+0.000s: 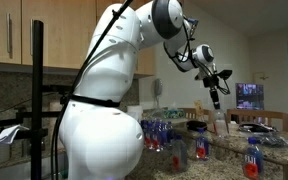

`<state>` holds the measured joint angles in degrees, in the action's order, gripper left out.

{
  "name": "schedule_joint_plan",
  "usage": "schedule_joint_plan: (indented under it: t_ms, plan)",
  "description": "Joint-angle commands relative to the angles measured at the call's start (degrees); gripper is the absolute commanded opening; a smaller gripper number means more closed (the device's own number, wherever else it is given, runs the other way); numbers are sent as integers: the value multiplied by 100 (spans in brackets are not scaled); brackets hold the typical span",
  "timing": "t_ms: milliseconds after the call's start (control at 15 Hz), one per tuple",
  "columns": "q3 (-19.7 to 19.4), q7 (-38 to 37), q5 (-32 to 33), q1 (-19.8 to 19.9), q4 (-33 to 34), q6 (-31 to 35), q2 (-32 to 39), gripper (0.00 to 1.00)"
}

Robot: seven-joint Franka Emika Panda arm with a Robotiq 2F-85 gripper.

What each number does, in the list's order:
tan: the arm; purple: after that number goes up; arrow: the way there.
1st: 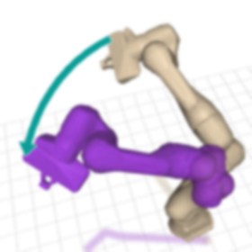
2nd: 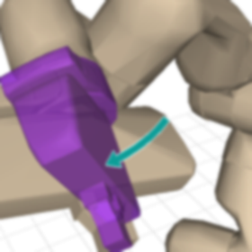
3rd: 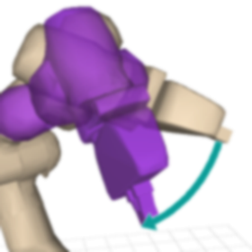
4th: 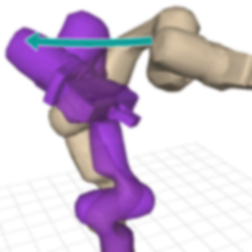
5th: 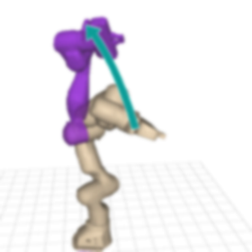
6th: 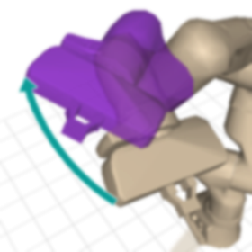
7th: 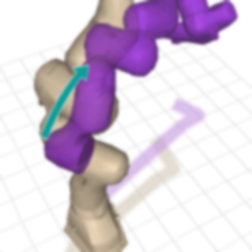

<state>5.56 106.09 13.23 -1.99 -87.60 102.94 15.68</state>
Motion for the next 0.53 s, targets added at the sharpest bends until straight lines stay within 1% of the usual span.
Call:
schedule_joint_plan:
  t_ms: [0, 67, 133, 200, 267, 467]
  plan:
    - [-82, 1406, 163, 195, 194, -637, -237, 14]
    - [-176, 1738, 413, 216, 382, -850, -196, 14]
    - [-290, 1868, 788, 211, 592, -924, -107, 13]
    - [-213, 1359, 425, 118, 387, -745, -100, 35]
    - [-286, 1551, 587, 154, 502, -825, -101, 35]
    - [-349, 1708, 647, 198, 587, -855, -92, 35]
